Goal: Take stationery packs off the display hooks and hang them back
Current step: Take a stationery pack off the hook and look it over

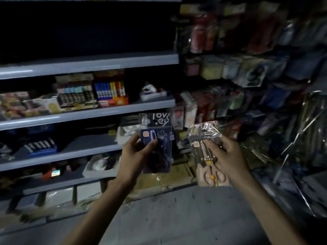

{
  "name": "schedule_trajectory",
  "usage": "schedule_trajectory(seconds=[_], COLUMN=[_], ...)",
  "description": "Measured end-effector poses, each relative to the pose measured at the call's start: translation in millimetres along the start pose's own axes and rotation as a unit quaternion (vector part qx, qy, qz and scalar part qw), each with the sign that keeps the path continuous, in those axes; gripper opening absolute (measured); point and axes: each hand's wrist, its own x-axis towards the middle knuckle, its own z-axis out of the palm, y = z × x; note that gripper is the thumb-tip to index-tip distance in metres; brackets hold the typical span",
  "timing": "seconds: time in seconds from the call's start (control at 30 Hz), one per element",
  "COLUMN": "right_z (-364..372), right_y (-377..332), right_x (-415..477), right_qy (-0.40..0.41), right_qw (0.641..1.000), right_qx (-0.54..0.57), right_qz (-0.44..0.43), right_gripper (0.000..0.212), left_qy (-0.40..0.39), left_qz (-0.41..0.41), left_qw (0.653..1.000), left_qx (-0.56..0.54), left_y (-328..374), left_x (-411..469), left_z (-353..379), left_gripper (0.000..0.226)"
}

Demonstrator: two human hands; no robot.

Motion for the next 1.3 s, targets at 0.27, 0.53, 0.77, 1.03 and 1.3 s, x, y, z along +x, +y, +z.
schedule_trajectory(seconds=[0.27, 0.53, 0.77, 1.03, 1.3], right_z=[-143.4, -214.6, -244.0, -254.7, -270.6], right_y=[7.4, 52.2, 70.2, 46.7, 9.6], right_x=[54.4, 156.2, 255.6, 378.0, 456.9], right_qy=[0.033, 0.099, 0.147, 0.057, -0.050], right_qw=[0.999, 0.988, 0.986, 0.995, 0.994], right_qx=[-0.037, 0.058, 0.063, -0.039, 0.021], right_qz=[-0.005, 0.103, 0.050, -0.068, -0.091], right_gripper=[0.038, 0.015, 0.052, 0.039, 0.029], left_qy=[-0.064, -0.104, -0.115, -0.093, -0.066], left_qz=[0.058, 0.107, 0.125, 0.158, 0.207], left_qw=[0.996, 0.989, 0.984, 0.981, 0.976], left_qx=[0.010, -0.018, -0.056, -0.059, -0.036], left_y=[15.0, 27.8, 36.0, 60.5, 94.1], left_x=[38.7, 108.1, 198.9, 287.4, 343.0], left_z=[163.0, 275.3, 351.0, 395.8, 428.5], left_gripper=[0.025, 0.018, 0.028, 0.018, 0.029])
